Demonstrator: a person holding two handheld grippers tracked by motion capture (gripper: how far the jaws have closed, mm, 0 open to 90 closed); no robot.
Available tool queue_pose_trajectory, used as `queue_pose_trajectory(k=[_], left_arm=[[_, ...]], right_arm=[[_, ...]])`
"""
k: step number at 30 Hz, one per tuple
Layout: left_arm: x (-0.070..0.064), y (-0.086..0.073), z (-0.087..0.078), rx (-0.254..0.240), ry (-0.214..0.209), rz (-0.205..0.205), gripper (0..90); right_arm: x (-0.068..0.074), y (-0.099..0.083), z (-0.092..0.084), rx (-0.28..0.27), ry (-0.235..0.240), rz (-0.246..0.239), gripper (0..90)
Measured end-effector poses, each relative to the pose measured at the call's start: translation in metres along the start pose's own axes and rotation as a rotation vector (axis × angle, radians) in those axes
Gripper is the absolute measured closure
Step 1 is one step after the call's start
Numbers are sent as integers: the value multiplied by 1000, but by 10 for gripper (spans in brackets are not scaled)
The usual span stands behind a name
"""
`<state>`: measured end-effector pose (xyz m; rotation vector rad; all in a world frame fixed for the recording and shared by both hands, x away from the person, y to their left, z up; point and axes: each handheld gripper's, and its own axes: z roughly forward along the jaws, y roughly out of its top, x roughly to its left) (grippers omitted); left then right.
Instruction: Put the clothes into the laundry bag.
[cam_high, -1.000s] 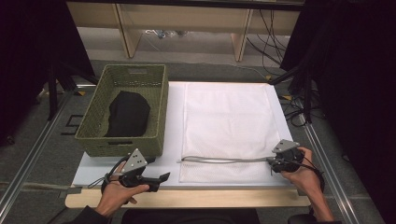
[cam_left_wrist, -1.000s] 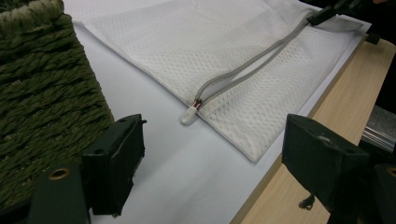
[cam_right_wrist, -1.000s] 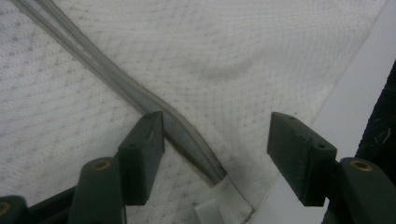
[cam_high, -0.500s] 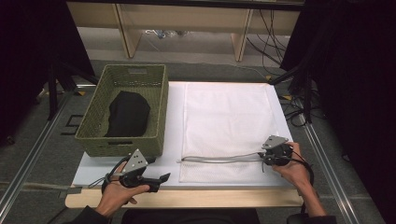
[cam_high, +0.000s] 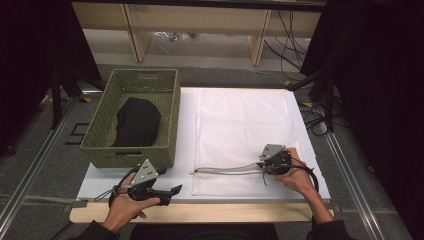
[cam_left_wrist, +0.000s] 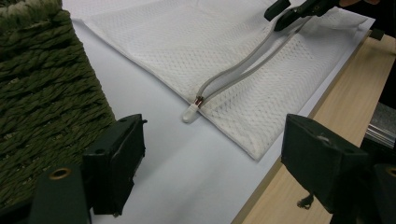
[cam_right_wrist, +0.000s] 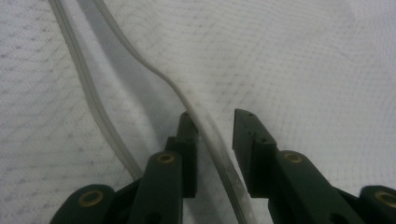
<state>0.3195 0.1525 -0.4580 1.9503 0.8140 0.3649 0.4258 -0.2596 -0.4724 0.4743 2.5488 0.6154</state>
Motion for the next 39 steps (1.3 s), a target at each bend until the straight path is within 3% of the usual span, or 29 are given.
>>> queue_pose_trajectory(k=[1, 3, 4, 5, 6, 8, 9, 12, 15, 16, 17, 21, 22, 23, 25, 26, 29, 32, 35, 36, 37, 39], left_arm=[[0, 0, 0, -1, -4, -3, 212], [0, 0, 0, -5, -2, -12, 212], [1, 1, 0, -8, 1, -16, 213], [1, 1, 0, -5, -1, -3, 213], [0, -1, 0, -4, 2, -26, 213], [0, -1, 0, 0, 3, -22, 213], [1, 1, -1, 0, 6, -3, 213], [1, 0, 0, 2, 5, -5, 212], [1, 0, 0, 3, 4, 0, 212], [1, 1, 0, 0, 9, -8, 211], [2, 0, 0, 0, 20, -10, 194], [4, -1, -1, 12, 38, -24, 191], [4, -1, -1, 8, 42, -45, 192], [4, -1, -1, 9, 42, -35, 194], [4, -1, -1, 13, 41, -25, 194], [4, -1, -2, 14, 39, -29, 194], [3, -1, -1, -5, 20, -103, 194], [2, -1, -1, 6, 22, -88, 195], [1, 0, -1, 0, 20, -106, 195], [1, 0, -2, -4, 23, -105, 195], [1, 1, -3, -6, 24, -110, 195], [2, 2, -4, -13, 29, -113, 194]], right_arm=[[2, 1, 1, 9, 22, 33, 736], [2, 2, 2, 6, 18, 46, 746], [1, 5, 4, -1, 23, 22, 772], [2, 6, 4, 0, 21, 21, 782], [2, 6, 4, 5, 18, 27, 793], [0, 8, 4, -5, 24, 9, 820], [1, 8, 4, -2, 23, 23, 828], [-1, 10, 3, -9, 25, 6, 845], [-1, 10, 2, -8, 14, 19, 852], [-4, 10, 2, -28, 17, -21, 856], [-2, 10, 1, -16, 21, 30, 868], [-7, 11, -1, -33, 12, 4, 880], [-6, 11, -2, -39, -1, 15, 881], [-6, 12, -3, -37, 4, 32, 884], [-10, 13, -3, -40, -7, -8, 888], [-10, 13, -3, -40, -7, -8, 888], [-12, 16, -8, -55, -6, 23, 890], [-17, 17, -12, -55, -23, 30, 893], [-20, 19, -14, -78, -18, 24, 894], [-19, 19, -15, -71, -19, 60, 894], [-21, 20, -15, -82, -26, 31, 894], [-22, 21, -17, -83, -31, 39, 894]])
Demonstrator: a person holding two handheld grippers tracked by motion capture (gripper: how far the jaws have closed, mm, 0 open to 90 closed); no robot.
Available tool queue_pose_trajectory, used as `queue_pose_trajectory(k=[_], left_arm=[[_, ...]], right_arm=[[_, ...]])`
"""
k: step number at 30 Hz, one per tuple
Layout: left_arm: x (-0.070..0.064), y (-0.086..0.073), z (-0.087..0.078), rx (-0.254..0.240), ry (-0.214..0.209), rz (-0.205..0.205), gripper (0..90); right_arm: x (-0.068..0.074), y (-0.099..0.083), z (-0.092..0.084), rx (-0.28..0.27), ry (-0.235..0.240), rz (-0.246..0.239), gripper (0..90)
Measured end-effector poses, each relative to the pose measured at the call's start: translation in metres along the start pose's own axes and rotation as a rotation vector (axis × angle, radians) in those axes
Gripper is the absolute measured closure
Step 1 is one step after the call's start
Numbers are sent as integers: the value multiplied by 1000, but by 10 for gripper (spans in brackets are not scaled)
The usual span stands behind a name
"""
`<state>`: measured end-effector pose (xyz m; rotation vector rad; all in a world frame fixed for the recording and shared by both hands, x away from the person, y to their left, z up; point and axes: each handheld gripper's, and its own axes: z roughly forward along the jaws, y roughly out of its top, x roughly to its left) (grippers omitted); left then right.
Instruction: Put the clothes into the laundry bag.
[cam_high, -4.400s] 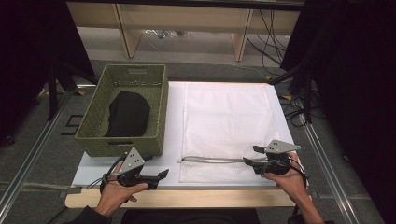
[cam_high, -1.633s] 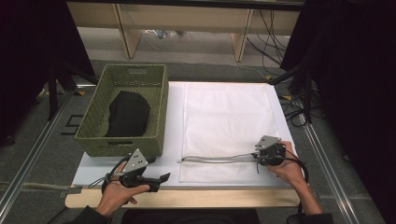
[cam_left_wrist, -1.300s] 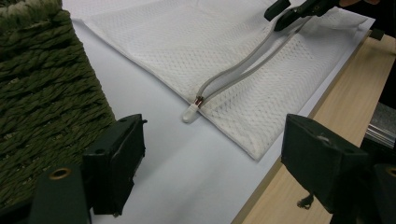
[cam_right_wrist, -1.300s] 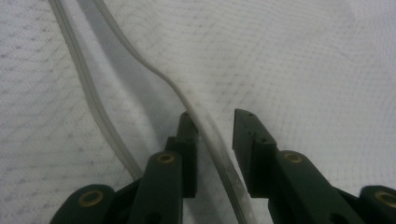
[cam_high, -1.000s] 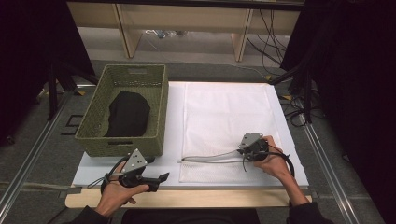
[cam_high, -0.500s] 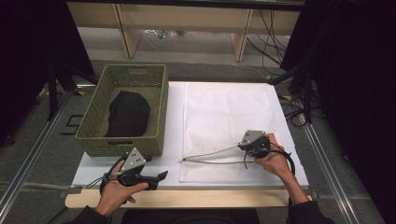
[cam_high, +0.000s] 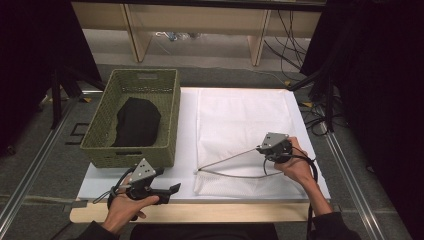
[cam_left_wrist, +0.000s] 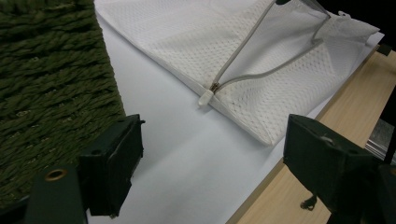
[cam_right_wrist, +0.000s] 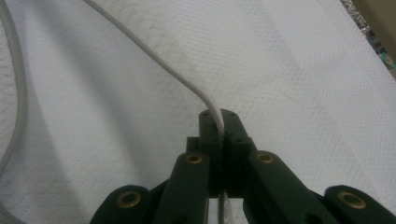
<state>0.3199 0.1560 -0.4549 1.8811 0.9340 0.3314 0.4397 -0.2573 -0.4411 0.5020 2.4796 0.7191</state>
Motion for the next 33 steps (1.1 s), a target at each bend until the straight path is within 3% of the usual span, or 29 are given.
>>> queue_pose_trajectory(k=[1, 3, 4, 5, 6, 11, 18, 21, 24, 25, 26, 28, 30, 31, 33], left_arm=[[0, 0, 0, -10, 3, -29, 189], [0, -1, 0, -1, 1, -39, 188], [1, 0, 0, 6, 0, -17, 188], [0, 0, 0, 9, 8, -29, 188], [-1, 0, 1, 8, 11, -20, 188], [-2, 4, -2, 9, 18, -16, 188], [4, 22, -16, -1, 41, 12, 188], [8, 32, -27, 9, 79, 34, 188], [15, 42, -37, 15, 99, 22, 187], [18, 47, -41, 21, 113, 25, 187], [22, 51, -44, 32, 126, 40, 174], [34, 58, -53, 65, 202, 91, 181], [37, 59, -54, 61, 222, 79, 173], [44, 62, -57, 65, 229, 62, 176], [49, 63, -58, 76, 239, 69, 175]], right_arm=[[-3, 2, -2, -8, -9, -1, 894], [-6, 5, -4, -12, -10, -7, 894], [-7, 6, -4, -21, -14, -21, 894], [-8, 7, -5, -19, -18, -1, 894], [-10, 9, -5, -25, -21, -23, 894], [-15, 15, -7, -35, -34, -15, 894], [-20, 30, -17, -67, -56, -14, 894], [-23, 34, -20, -87, -64, -36, 894], [-25, 37, -21, -89, -71, -23, 894], [-27, 38, -21, -100, -77, -54, 894], [-26, 40, -22, -95, -72, -37, 894], [-28, 42, -21, -100, -74, -50, 894], [-28, 43, -23, -88, -68, -42, 894], [-29, 44, -23, -103, -67, -48, 894], [-29, 45, -23, -95, -61, -41, 894]])
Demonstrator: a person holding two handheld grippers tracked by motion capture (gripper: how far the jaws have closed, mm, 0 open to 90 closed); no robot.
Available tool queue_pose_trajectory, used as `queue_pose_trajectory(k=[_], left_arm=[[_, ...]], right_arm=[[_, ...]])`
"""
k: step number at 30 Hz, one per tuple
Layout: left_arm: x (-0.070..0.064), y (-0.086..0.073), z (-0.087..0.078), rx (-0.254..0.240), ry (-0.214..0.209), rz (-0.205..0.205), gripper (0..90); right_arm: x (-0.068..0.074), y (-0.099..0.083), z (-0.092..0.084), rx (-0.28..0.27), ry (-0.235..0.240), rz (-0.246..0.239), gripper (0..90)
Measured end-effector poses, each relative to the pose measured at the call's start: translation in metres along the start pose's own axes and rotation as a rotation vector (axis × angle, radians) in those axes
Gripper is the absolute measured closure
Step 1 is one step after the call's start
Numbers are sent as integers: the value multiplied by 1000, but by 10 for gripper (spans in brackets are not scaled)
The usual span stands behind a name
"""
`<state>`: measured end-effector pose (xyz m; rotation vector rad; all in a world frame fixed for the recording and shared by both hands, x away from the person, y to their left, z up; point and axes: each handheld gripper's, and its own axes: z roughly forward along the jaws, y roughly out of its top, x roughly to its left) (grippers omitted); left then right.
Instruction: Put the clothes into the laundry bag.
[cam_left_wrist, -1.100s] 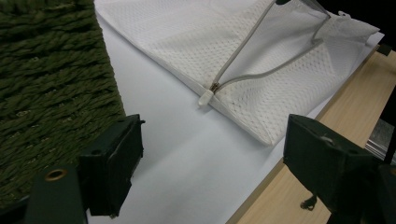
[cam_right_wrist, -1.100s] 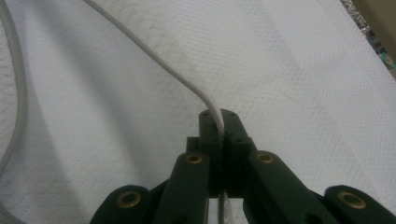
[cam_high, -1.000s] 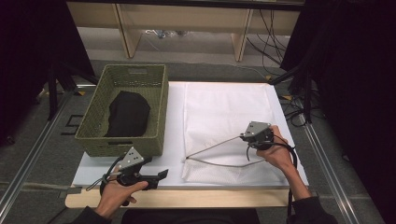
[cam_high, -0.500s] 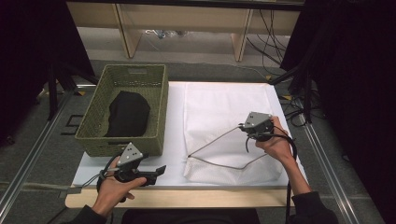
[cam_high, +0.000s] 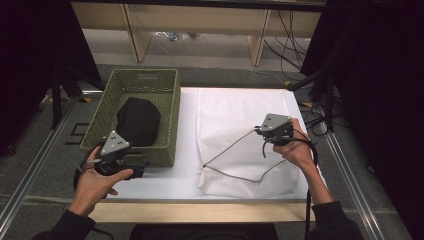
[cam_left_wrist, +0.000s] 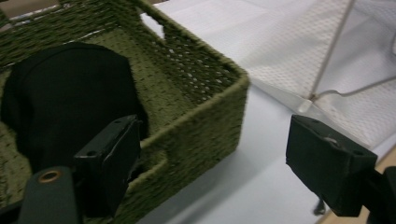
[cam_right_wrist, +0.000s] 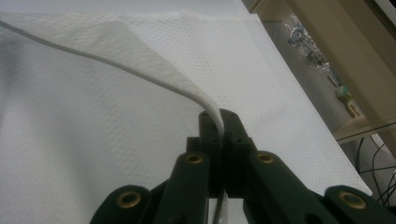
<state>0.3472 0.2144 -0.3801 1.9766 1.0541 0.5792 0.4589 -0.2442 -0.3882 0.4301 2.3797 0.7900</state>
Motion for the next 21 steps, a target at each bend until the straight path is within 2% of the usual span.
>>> queue_pose_trajectory(k=[1, 2, 3, 4, 5, 6, 7, 8, 10, 11, 12, 13, 16, 17, 19, 21], left_arm=[[4, 1, 0, 1, -1, -10, 175], [5, 2, 0, -8, 7, -35, 176], [11, 3, -1, 3, -4, -38, 176], [11, 3, -1, 3, -4, -38, 176], [15, 5, 0, 4, -5, -53, 176], [15, 6, 1, -10, 1, -75, 176], [19, 8, 0, 17, 5, -57, 176], [20, 8, 1, 15, 1, -65, 176], [29, 17, 0, 51, -13, -40, 176], [29, 17, 0, 51, -13, -40, 176], [31, 21, 4, 33, -25, -69, 176], [37, 27, 7, 37, -26, -88, 175], [44, 33, 12, 59, -15, -64, 169], [46, 37, 19, 54, -16, -87, 169], [49, 39, 22, 59, -19, -83, 170], [58, 44, 34, 68, -21, -106, 170]], right_arm=[[0, 1, 0, 6, -6, 10, 894], [-2, 2, 0, -2, -12, -2, 894], [0, 2, -2, 3, -18, 23, 894], [0, 2, -2, 3, -18, 23, 894], [-4, 3, -2, -11, -10, -16, 894], [-4, 3, -2, -11, -10, -16, 894], [-4, 4, -2, -9, -12, -12, 894], [-3, 4, -2, -7, -14, 0, 894], [-3, 3, -3, -6, -16, 0, 894], [-3, 3, -2, -8, -12, 2, 894], [-3, 3, -2, -8, -12, 2, 894], [-2, 3, -2, 0, -9, 14, 893], [-1, 3, -2, -1, -12, 10, 893], [-2, 3, -2, -5, -9, 2, 893], [-4, 3, 0, -14, -9, -21, 893], [-2, 3, 0, -7, -2, -14, 893]])
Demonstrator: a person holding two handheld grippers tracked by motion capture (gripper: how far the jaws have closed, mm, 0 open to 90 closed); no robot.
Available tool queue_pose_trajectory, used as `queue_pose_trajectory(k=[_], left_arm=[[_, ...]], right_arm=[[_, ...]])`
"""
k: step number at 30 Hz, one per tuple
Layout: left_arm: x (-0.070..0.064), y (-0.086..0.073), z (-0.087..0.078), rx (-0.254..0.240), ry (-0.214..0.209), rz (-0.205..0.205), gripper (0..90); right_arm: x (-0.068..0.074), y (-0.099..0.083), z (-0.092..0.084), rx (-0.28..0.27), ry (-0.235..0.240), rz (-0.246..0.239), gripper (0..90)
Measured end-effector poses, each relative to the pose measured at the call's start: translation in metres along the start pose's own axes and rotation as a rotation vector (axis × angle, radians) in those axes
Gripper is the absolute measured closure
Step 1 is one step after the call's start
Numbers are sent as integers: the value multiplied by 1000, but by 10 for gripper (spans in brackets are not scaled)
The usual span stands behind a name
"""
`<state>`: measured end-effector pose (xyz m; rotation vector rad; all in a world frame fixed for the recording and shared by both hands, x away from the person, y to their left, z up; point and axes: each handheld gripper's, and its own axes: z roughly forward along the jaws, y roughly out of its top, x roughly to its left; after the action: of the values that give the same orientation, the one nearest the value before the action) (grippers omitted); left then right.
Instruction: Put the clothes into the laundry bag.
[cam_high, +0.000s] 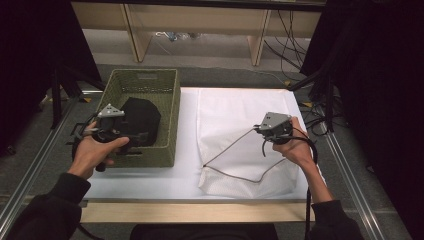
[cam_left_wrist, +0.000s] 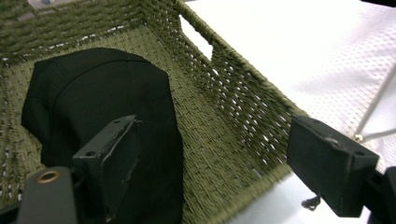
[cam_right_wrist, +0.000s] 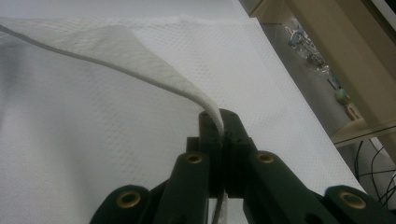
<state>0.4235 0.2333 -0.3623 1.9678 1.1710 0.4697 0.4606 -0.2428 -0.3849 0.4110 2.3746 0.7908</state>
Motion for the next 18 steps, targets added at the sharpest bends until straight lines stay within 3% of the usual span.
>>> queue_pose_trajectory(k=[3, 4, 6, 10, 14, 15, 18], left_arm=[[8, 4, 6, 26, -4, -5, 169], [17, 9, 13, 58, 2, -2, 166], [25, 14, 21, 65, 38, -10, 165], [36, 20, 35, 100, 61, -35, 167], [42, 23, 47, 89, 76, -49, 169], [44, 23, 50, 64, 112, -31, 173], [51, 23, 59, 79, 117, -52, 176]], right_arm=[[0, 0, 0, -2, 2, -2, 893], [0, 0, -1, -4, 0, 0, 892], [1, 0, -2, -2, 1, 15, 892], [-1, 0, 0, -8, 1, -3, 891], [2, 0, 0, 5, 5, 18, 890], [1, 0, 1, -3, 6, 7, 890], [1, -1, 0, -2, 5, 12, 890]])
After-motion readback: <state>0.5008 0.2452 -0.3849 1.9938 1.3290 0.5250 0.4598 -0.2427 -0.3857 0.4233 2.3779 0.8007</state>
